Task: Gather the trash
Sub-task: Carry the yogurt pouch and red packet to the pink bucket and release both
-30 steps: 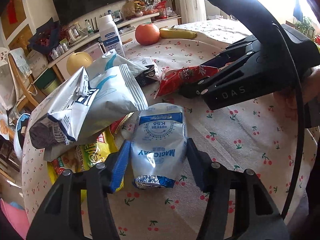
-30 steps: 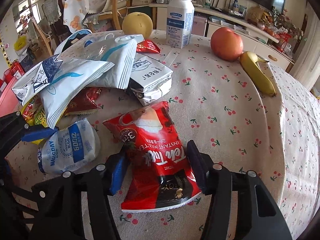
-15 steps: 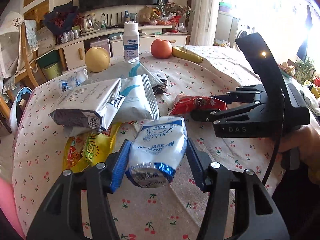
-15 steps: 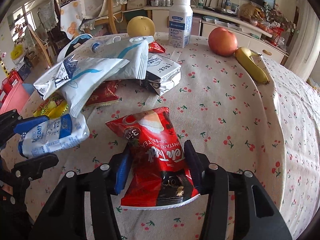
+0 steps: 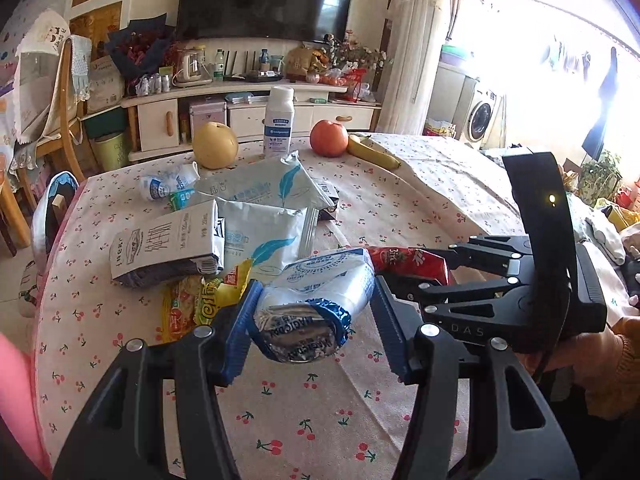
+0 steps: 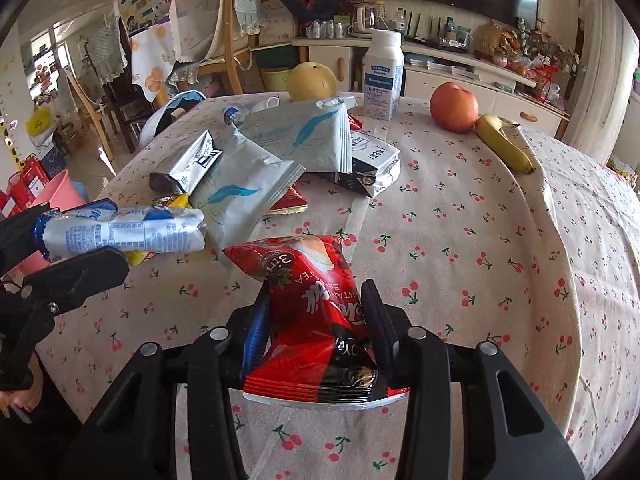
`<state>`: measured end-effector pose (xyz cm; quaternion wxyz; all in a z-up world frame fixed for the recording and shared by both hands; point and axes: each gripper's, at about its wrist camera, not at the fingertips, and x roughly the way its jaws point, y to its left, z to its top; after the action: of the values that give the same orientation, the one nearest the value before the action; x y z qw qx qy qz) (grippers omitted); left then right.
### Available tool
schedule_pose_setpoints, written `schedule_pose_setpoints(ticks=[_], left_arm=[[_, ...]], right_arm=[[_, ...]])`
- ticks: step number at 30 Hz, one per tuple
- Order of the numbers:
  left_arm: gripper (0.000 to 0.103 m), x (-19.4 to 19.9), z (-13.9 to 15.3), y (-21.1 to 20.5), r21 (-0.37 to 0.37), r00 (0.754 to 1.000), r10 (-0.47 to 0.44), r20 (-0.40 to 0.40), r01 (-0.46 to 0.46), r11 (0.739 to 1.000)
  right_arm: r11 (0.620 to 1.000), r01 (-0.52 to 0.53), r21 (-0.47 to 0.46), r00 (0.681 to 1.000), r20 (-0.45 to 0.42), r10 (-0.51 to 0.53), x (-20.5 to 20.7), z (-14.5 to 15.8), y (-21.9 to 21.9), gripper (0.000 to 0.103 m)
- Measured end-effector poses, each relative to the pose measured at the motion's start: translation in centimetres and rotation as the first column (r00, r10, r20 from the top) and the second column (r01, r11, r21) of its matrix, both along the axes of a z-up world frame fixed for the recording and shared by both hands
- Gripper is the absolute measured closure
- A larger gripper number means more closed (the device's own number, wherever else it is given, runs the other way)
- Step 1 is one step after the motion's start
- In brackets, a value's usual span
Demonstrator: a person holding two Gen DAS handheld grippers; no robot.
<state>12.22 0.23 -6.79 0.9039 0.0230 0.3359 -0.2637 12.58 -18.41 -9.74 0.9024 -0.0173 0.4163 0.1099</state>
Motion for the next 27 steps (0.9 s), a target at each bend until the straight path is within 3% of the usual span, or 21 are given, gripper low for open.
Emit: schedule_pose_setpoints(ticks=[8,13,19,27], left_arm=[[0.046,-0.1,1.2,2.6,-0.039,0.997,0.067,0.029,-0.066,0.997],[0.046,0.4,1.7,5.0,-0.044,0.984,0.172,0.052,-0.17,0.984],[0.046,1.1,2.5,9.0,-0.061,0.939,0.338,0.07,-0.334,0.941],[0.046,1.4,2.8,12.1,-0.08,0.894,0.443,0.063,-0.438,0.895]], right_arm=[[0.999,0.027,0.036,1.0,-0.017,-0.027,-0.7,0.5,1.1,0.058],[0.998,0.027,0.058,0.999,-0.03,-0.026,-0.7,1.0,2.5,0.059],[0.999,-0.02,0.047,1.0,0.0,0.02,-0.3,2.5,5.7,0.069],[0.994,-0.069,-0.085,0.997,0.019,0.071,-0.6,0.8,8.9,0.068]])
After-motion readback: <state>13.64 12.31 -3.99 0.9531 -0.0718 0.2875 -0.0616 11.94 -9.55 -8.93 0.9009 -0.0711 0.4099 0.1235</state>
